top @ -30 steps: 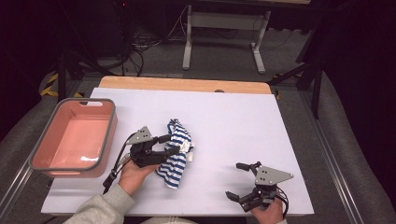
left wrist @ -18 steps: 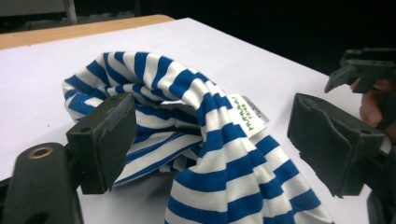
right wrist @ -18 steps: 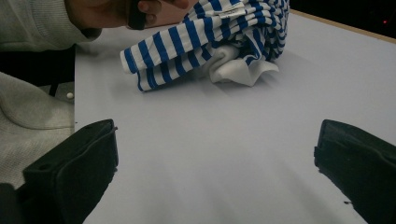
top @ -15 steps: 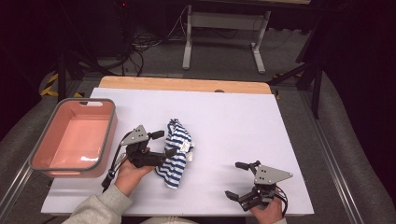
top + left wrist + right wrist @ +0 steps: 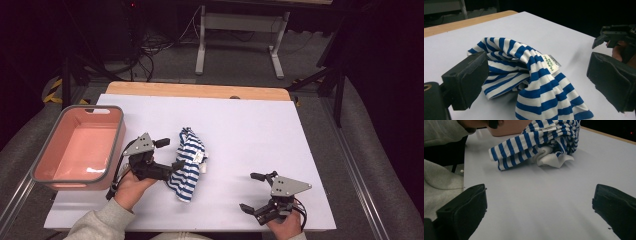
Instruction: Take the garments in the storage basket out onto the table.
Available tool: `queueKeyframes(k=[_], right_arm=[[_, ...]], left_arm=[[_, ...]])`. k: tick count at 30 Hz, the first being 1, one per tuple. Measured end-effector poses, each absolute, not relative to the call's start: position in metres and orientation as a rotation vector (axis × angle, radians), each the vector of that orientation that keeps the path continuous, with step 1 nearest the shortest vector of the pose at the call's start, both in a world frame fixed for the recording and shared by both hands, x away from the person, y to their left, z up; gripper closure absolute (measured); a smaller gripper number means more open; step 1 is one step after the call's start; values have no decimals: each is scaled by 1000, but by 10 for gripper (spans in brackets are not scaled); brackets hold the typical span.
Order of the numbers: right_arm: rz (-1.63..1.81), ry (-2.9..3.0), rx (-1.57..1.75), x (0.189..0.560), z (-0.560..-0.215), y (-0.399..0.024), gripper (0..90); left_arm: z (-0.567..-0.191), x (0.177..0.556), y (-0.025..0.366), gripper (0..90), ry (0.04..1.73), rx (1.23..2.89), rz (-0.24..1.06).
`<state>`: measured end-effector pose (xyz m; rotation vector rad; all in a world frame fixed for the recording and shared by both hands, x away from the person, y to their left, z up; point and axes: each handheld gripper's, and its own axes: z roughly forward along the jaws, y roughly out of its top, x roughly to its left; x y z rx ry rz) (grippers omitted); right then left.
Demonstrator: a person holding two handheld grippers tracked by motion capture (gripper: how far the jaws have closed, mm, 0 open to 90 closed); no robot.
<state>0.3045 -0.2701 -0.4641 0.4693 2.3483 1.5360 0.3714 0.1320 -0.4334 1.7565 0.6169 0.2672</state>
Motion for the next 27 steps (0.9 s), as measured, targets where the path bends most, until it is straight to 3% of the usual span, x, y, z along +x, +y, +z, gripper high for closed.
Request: queueKeyframes(k=[27], right_arm=[[1536, 2342, 482, 302, -463, -271, 1]], left_arm=[[-425, 343, 169, 2, 582, 1780, 268]])
